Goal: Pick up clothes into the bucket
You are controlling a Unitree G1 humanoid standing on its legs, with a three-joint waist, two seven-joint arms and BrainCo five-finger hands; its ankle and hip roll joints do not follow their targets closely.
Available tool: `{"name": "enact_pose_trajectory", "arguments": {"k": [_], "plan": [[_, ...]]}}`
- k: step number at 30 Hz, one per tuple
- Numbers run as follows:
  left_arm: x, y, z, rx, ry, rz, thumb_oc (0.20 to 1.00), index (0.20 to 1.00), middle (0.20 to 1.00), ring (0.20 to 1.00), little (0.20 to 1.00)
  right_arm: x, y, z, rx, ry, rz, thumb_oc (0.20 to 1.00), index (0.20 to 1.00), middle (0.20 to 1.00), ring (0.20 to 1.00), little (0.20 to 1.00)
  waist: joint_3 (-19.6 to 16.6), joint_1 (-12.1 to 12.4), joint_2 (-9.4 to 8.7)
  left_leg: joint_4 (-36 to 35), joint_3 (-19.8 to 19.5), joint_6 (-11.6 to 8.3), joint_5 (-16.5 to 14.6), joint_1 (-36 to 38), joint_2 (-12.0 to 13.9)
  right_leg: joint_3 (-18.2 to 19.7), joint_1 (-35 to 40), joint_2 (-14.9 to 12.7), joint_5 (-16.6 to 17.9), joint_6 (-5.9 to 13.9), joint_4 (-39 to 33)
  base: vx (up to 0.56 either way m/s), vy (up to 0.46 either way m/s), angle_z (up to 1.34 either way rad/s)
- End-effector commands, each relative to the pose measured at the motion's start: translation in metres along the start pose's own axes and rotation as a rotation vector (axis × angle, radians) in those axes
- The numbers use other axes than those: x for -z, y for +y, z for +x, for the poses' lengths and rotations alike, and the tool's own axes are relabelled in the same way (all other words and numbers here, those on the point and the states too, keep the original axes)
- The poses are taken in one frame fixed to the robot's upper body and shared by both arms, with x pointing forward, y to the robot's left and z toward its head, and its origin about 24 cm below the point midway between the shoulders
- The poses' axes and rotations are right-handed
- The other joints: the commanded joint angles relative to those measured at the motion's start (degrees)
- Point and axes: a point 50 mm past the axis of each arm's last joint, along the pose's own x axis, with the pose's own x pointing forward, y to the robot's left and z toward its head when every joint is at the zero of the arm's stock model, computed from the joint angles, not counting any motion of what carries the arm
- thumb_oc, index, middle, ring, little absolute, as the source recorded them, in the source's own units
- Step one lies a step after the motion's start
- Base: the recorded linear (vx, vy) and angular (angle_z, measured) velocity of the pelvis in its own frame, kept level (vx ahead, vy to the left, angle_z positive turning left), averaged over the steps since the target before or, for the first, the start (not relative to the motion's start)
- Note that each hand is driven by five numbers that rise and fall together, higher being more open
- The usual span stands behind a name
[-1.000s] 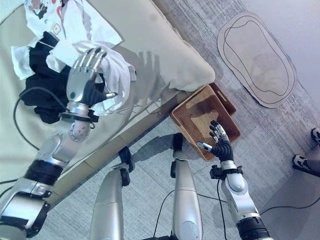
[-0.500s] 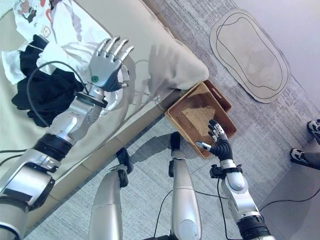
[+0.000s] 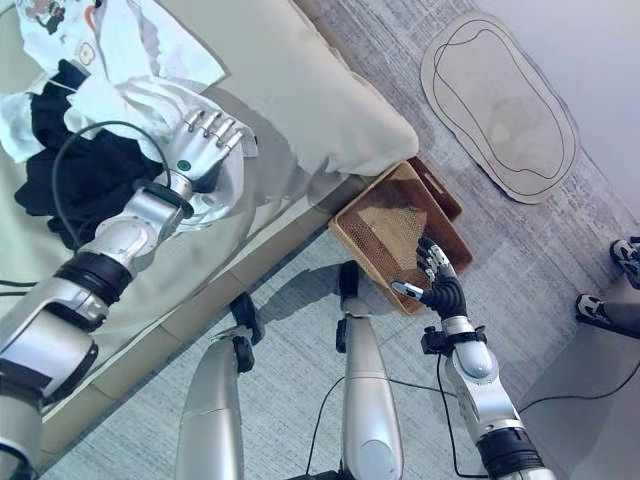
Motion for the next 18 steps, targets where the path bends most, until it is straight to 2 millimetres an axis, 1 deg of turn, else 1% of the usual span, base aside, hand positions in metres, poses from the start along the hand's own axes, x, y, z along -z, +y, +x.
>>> {"name": "enact_pose_trajectory", "arguments": {"k": [1,3,4,5,6,11,18], "plan": [[0.0190,0.0006,0.0027,0.016,0.062,0.043,1.000,1.000,1.000,1.000,1.000,-0.0064,-0.0112,-0.0065,-0.007,-0.026,-0.027,1.000,1.000,1.000,1.000,1.000,-4.5,-0.6,1.32,-2.4,-4.6,0.74,1.1,-2.2,-0.2,0.4,1.0,-1.1,0.2,2.52,-1.3,0.00,0.000,0.00],[0.0203,0.0013,0.0028,0.023,0.050,0.050,1.000,1.000,1.000,1.000,1.000,-0.0056,-0.0114,-0.0067,-0.008,-0.022,-0.025,1.000,1.000,1.000,1.000,1.000,-4.6,-0.6,1.39,-2.5,-4.6,0.70,1.1,-2.2,-0.1,0.3,1.1,-1.2,0.2,2.59,-1.4,0.01,0.006,-0.03],[0.0208,0.0011,0.0024,0.027,0.050,0.049,0.733,0.733,0.733,0.733,0.733,-0.0054,-0.0122,-0.0071,-0.007,-0.021,-0.026,1.000,1.000,1.000,1.000,1.000,-4.7,-0.6,1.41,-2.5,-4.6,0.69,1.1,-2.2,-0.2,0.4,1.1,-1.2,0.2,2.60,-1.4,0.01,0.011,-0.04],[0.0220,0.0006,0.0016,0.031,0.051,0.049,0.548,0.548,0.548,0.548,0.548,-0.0047,-0.0128,-0.0078,-0.004,-0.018,-0.025,1.000,1.000,1.000,1.000,1.000,-4.7,-0.5,1.48,-2.5,-4.6,0.69,1.1,-2.1,-0.1,0.4,1.1,-1.2,0.2,2.61,-1.4,0.00,0.000,0.00],[0.0231,0.0003,0.0007,0.033,0.062,0.037,0.200,0.200,0.200,0.200,0.200,-0.0050,-0.0128,-0.0077,-0.002,-0.020,-0.024,1.000,1.000,1.000,1.000,1.000,-4.8,-0.4,1.57,-2.5,-4.6,0.70,1.1,-2.1,-0.2,0.5,1.1,-1.2,0.2,2.58,-1.3,0.00,0.000,0.00],[0.0237,0.0008,-0.0004,0.030,0.068,0.020,0.200,0.200,0.200,0.200,0.200,-0.0040,-0.0125,-0.0078,0.000,-0.015,-0.021,1.000,1.000,1.000,1.000,1.000,-5.0,-0.3,1.83,-2.6,-4.5,0.71,1.0,-2.0,-0.3,0.3,1.2,-1.3,0.1,2.58,-1.3,0.00,0.000,0.00],[0.0174,0.0017,-0.0030,0.004,0.039,-0.006,0.200,0.200,0.200,0.200,0.200,-0.0008,-0.0128,-0.0101,0.004,-0.003,-0.021,1.000,1.000,1.000,1.000,1.000,-5.1,0.1,2.01,-2.9,-4.5,0.62,1.0,-1.3,-0.3,0.3,1.9,-1.4,0.0,2.63,-1.4,0.00,0.000,0.00]]}}
